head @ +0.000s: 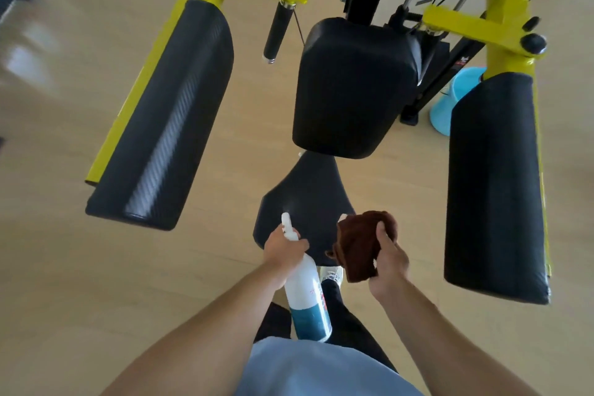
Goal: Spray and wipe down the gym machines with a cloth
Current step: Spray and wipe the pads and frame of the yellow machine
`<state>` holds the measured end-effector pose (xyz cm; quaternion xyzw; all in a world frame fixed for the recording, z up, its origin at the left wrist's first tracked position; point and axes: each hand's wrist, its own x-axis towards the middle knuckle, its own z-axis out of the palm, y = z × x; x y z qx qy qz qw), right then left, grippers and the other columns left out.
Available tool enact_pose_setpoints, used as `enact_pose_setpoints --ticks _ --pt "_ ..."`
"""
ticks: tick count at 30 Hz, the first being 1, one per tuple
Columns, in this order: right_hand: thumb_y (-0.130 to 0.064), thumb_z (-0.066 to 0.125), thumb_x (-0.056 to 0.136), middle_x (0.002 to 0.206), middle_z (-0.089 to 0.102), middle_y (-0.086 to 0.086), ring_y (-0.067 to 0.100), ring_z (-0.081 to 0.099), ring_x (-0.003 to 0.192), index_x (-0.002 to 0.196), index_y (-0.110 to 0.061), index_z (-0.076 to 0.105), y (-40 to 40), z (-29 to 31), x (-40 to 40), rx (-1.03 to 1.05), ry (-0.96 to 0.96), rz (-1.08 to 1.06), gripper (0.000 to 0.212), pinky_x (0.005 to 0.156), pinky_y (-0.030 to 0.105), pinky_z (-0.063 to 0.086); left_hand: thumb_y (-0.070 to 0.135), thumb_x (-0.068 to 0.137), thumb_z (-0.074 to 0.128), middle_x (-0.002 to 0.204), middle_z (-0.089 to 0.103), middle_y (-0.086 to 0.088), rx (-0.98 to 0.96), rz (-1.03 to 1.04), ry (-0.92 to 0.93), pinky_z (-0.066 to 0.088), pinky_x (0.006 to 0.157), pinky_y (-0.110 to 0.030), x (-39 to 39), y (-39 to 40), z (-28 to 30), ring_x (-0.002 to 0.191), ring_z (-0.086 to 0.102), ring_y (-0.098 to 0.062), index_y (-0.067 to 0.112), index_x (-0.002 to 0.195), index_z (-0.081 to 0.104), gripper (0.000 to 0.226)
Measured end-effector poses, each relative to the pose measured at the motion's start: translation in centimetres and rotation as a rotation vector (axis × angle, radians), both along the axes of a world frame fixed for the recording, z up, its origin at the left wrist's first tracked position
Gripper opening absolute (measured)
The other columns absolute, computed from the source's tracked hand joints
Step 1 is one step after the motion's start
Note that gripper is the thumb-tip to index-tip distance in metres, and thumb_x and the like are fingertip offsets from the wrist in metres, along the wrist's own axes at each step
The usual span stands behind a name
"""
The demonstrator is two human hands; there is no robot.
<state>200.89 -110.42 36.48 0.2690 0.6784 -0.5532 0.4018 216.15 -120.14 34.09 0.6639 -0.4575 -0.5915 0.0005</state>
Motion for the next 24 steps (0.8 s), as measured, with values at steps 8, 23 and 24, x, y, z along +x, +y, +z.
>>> enact_pose_setpoints --ticks 8,23,24 --pt "-0.038 0.069 0.099 0.101 0.069 0.001 0.016 0.066 0.092 0.097 -0.019 0.063 1.3 -0.3 5.7 -0.056 0.02 -0.142 0.02 0.092 0.045 0.054 0.021 0.085 0.064 0.09 0.065 0.0 -0.009 -0.19 0.01 0.047 0.065 -0.03 5.0 1.2 -2.1 0.079 0.061 -0.016 0.025 0.091 0.057 0.01" --pt "-0.031 0.069 0.1 0.119 0.07 0.013 0.028 0.069 0.104 0.126 -0.016 0.064 9.8 -0.3 7.9 0.039 -0.001 -0.264 0.031 0.082 0.048 0.057 0.026 0.086 0.064 0.108 0.067 0.0 -0.118 -0.082 -0.064 0.054 0.09 -0.044 7.5 4.1 -3.8 0.099 0.064 -0.027 0.023 0.123 0.052 0.039" --pt "-0.03 0.069 0.1 0.119 0.07 0.012 0.028 0.069 0.103 0.132 -0.018 0.063 10.2 -0.3 7.9 0.043 0.004 -0.265 0.034 0.078 0.046 0.058 0.028 0.084 0.064 0.106 0.067 0.0 -0.12 -0.095 -0.068 0.054 0.09 -0.044 7.3 3.8 -3.8 0.098 0.064 -0.027 0.022 0.12 0.054 0.037"
